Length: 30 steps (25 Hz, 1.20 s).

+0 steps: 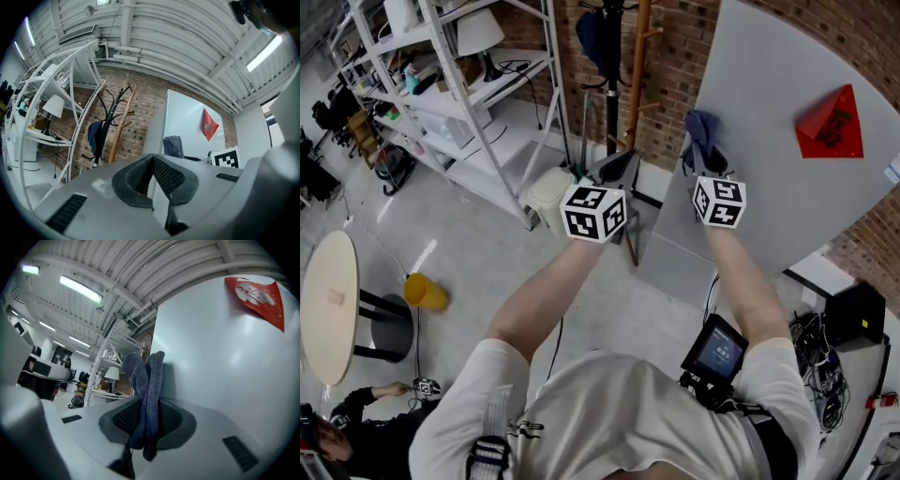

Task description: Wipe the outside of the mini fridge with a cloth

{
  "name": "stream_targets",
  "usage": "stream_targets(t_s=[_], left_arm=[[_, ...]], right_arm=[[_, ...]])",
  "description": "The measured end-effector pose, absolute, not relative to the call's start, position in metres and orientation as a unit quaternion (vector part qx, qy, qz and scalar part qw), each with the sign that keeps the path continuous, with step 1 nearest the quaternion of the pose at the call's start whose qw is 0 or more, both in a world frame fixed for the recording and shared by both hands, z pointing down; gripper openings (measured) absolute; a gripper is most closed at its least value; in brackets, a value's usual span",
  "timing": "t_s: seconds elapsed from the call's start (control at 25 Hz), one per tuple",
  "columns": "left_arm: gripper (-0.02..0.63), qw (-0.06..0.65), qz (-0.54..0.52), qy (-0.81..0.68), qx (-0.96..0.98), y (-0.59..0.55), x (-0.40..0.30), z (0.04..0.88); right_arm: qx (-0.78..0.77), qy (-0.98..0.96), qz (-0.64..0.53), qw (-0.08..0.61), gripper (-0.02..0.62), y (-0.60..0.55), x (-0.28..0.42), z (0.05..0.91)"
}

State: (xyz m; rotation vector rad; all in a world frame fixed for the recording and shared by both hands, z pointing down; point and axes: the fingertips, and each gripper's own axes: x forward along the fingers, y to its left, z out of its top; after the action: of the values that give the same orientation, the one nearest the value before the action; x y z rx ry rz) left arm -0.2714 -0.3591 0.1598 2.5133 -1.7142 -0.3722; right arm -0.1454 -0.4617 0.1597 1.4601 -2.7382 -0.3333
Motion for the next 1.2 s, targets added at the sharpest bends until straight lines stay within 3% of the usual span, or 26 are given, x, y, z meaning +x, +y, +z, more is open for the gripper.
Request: stream_targets(t_s=[0.56,1.2], left_arm=[[0.005,0.042,-0.112,-0.522,0.845,-0.366,-0.224,0.165],[0.005,0.043,-0.111,-0.466,0.876,-0.376,-0.113,0.156]], right_arm=[[0.486,-0.866,-0.116,0.007,0.08,-0.448,-0.103,0.154],[0.527,-0.841,-0.123,-0.003,0.08,-0.427,0.022,0.146]])
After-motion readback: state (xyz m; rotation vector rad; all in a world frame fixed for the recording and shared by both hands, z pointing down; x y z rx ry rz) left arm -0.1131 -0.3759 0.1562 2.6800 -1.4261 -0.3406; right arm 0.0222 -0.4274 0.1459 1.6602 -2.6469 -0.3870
